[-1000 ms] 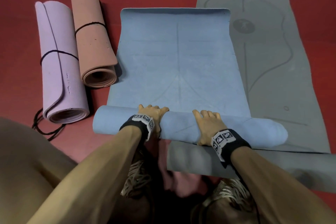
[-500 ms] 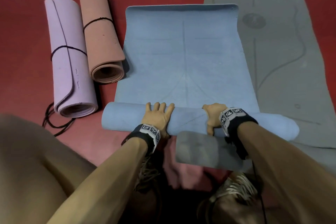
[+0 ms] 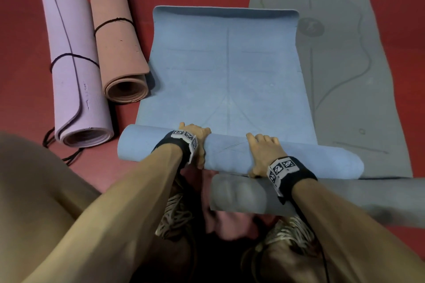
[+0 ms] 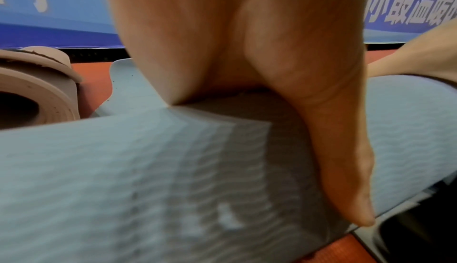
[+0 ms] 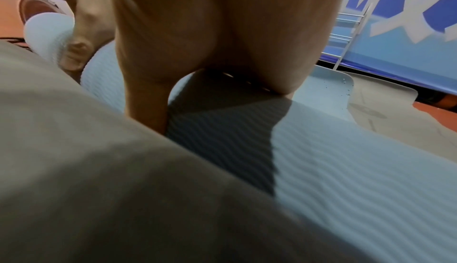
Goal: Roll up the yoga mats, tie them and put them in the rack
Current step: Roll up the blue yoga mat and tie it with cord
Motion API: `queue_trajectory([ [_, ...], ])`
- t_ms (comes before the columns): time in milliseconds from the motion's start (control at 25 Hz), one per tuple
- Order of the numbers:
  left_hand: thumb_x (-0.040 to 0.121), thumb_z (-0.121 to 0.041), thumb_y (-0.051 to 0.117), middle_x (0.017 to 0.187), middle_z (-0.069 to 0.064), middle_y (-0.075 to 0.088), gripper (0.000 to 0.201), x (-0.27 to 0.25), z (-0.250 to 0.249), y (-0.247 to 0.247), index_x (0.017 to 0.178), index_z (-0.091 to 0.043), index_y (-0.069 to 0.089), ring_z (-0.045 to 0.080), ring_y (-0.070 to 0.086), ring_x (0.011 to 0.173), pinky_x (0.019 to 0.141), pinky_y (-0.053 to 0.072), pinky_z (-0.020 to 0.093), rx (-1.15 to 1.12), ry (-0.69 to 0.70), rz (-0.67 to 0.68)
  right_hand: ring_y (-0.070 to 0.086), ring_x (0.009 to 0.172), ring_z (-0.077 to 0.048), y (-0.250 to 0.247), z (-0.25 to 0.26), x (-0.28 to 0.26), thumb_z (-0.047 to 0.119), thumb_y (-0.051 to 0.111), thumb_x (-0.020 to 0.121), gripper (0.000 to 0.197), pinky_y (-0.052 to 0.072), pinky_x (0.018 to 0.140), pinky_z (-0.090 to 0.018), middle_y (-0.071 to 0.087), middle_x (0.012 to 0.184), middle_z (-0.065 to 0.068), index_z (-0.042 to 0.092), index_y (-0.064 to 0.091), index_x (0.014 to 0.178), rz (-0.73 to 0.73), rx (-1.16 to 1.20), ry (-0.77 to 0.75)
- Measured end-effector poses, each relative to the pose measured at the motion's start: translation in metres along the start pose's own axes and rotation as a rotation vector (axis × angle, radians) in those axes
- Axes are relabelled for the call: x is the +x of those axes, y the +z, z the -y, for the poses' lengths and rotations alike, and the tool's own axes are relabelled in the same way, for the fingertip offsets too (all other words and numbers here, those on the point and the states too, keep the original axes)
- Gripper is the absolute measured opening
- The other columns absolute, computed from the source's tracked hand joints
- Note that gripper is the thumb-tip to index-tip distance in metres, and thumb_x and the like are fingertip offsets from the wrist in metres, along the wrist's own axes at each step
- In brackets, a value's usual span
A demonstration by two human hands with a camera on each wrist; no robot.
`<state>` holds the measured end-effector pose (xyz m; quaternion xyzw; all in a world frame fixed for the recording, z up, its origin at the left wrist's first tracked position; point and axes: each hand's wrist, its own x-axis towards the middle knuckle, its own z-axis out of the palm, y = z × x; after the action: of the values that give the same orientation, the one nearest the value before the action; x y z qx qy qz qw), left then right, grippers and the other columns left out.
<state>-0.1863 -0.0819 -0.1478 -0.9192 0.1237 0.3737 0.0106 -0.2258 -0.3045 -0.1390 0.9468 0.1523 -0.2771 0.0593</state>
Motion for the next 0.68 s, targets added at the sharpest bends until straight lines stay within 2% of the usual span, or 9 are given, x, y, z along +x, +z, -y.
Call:
queue_trajectory([
  [80, 0.041, -0.054, 0.089, 0.113, -0.003, 0.056, 0.093, -0.003, -0.001, 0.006, 0.118, -0.031, 0.045, 0.023, 0.051, 0.114, 0.099, 0.033, 0.043, 0.055, -0.005, -0.040, 0.050, 0.115, -0.026, -0.004, 0.002, 0.002, 0.038, 0.083, 0.062, 0.081, 0.035, 0.099, -0.037, 0.052, 0.121, -0.006, 0.015, 0.039, 0.126, 0.023, -0.003, 0.003],
  [200, 0.048, -0.056, 0.086, 0.128, 0.003, 0.048, 0.104, -0.016, 0.000, 0.018, 0.134, -0.026, 0.035, 0.026, 0.044, 0.121, 0.107, 0.027, 0.046, 0.041, 0.030, -0.150, 0.057, 0.104, -0.027, -0.019, 0.000, 0.014, 0.036, 0.088, 0.053, 0.075, 0.037, 0.084, -0.034, 0.059, 0.112, -0.006, 0.013, 0.047, 0.112, 0.111, -0.004, 0.002],
  [280, 0.053, -0.059, 0.082, 0.135, 0.004, 0.043, 0.113, -0.025, -0.002, 0.031, 0.144, -0.023, 0.025, 0.027, 0.040, 0.127, 0.112, 0.021, 0.047, 0.050, 0.048, -0.248, 0.062, 0.098, -0.029, -0.030, -0.003, 0.025, 0.035, 0.090, 0.047, 0.080, 0.045, 0.081, -0.030, 0.063, 0.107, -0.006, 0.013, 0.051, 0.113, 0.224, 0.055, 0.019],
  [360, 0.056, -0.061, 0.078, 0.138, 0.005, 0.040, 0.117, -0.031, -0.005, 0.037, 0.148, -0.020, 0.019, 0.028, 0.037, 0.129, 0.113, 0.019, 0.048, 0.091, 0.041, -0.282, 0.065, 0.096, -0.028, -0.040, -0.007, 0.032, 0.034, 0.091, 0.041, 0.086, 0.057, 0.082, -0.037, 0.063, 0.104, -0.003, 0.017, 0.054, 0.117, 0.329, 0.104, 0.025],
  [440, 0.056, -0.059, 0.080, 0.136, 0.005, 0.042, 0.115, -0.031, -0.007, 0.037, 0.146, -0.020, 0.021, 0.027, 0.040, 0.127, 0.111, 0.022, 0.046, 0.082, 0.038, -0.263, 0.065, 0.099, -0.029, -0.041, -0.007, 0.034, 0.032, 0.091, 0.043, 0.086, 0.058, 0.083, -0.040, 0.063, 0.111, -0.004, 0.018, 0.053, 0.119, 0.362, 0.108, 0.016],
  [520, 0.054, -0.055, 0.083, 0.129, 0.005, 0.047, 0.108, -0.028, -0.010, 0.028, 0.140, -0.021, 0.028, 0.027, 0.043, 0.122, 0.107, 0.027, 0.044, 0.076, 0.039, -0.225, 0.062, 0.106, -0.029, -0.034, -0.006, 0.030, 0.032, 0.091, 0.049, 0.086, 0.050, 0.086, -0.036, 0.061, 0.119, -0.006, 0.017, 0.049, 0.123, 0.318, 0.090, 0.026],
  [600, 0.053, -0.053, 0.085, 0.122, 0.005, 0.053, 0.098, -0.024, -0.009, 0.019, 0.131, -0.022, 0.036, 0.027, 0.048, 0.117, 0.101, 0.029, 0.042, 0.084, 0.045, -0.191, 0.055, 0.116, -0.028, -0.020, -0.006, 0.021, 0.034, 0.090, 0.052, 0.093, 0.038, 0.088, -0.036, 0.056, 0.127, -0.007, 0.018, 0.043, 0.131, 0.222, 0.066, 0.027],
  [680, 0.047, -0.052, 0.087, 0.114, 0.002, 0.060, 0.086, -0.018, -0.008, 0.007, 0.118, -0.026, 0.046, 0.024, 0.055, 0.111, 0.096, 0.033, 0.039, 0.095, 0.038, -0.125, 0.049, 0.121, -0.028, -0.009, -0.005, 0.012, 0.039, 0.088, 0.053, 0.102, 0.034, 0.096, -0.040, 0.051, 0.130, -0.007, 0.019, 0.036, 0.138, 0.105, 0.032, 0.000],
])
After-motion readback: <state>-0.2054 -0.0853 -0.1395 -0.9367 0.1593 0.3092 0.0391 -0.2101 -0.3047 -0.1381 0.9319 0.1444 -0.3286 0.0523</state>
